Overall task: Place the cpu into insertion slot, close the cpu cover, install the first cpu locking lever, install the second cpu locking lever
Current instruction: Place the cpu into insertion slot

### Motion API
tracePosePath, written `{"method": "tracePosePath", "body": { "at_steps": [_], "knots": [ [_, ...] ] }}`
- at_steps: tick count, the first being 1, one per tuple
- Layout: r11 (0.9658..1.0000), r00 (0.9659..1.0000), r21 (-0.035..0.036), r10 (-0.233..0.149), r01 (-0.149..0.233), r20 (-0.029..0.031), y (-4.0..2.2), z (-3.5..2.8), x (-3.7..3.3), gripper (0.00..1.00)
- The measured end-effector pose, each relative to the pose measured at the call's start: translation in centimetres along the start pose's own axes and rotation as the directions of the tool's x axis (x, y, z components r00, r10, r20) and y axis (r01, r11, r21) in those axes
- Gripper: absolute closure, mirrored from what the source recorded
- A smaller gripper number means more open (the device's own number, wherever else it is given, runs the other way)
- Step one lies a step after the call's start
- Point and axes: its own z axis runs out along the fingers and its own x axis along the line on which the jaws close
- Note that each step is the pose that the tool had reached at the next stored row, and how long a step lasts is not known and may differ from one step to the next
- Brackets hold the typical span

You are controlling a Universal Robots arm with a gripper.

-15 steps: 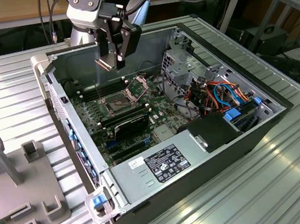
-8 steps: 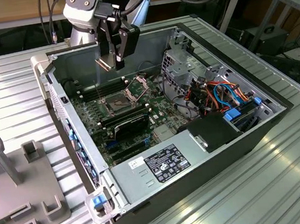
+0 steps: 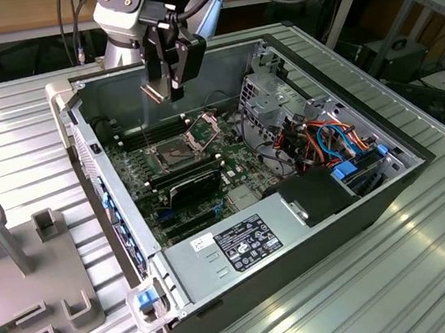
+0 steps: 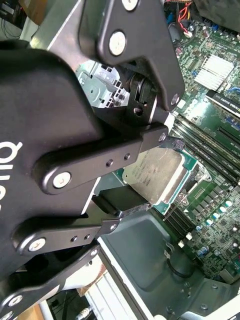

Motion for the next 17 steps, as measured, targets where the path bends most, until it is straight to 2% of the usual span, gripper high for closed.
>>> {"method": "tracePosePath", "body": {
  "at_steps": [3,6,9,10,12,17],
  "knots": [
    [1.0,1.0,0.0,0.001,-0.001,0.0001,0.13,0.03,0.23,0.45],
    [0.9998,0.9998,0.0004,0.02,-0.02,0.0009,0.18,0.05,0.33,0.45],
    [0.9983,0.9983,0.0013,0.058,-0.058,0.0027,0.21,0.07,0.36,0.45],
    [0.9966,0.9966,0.0018,0.083,-0.083,0.0038,0.22,0.08,0.37,0.45],
    [0.9944,0.9944,0.0022,0.106,-0.106,0.0048,0.23,0.08,0.37,0.45],
    [0.9944,0.9943,0.0022,0.106,-0.106,0.0049,0.24,0.08,0.37,0.45]
  ]
}}
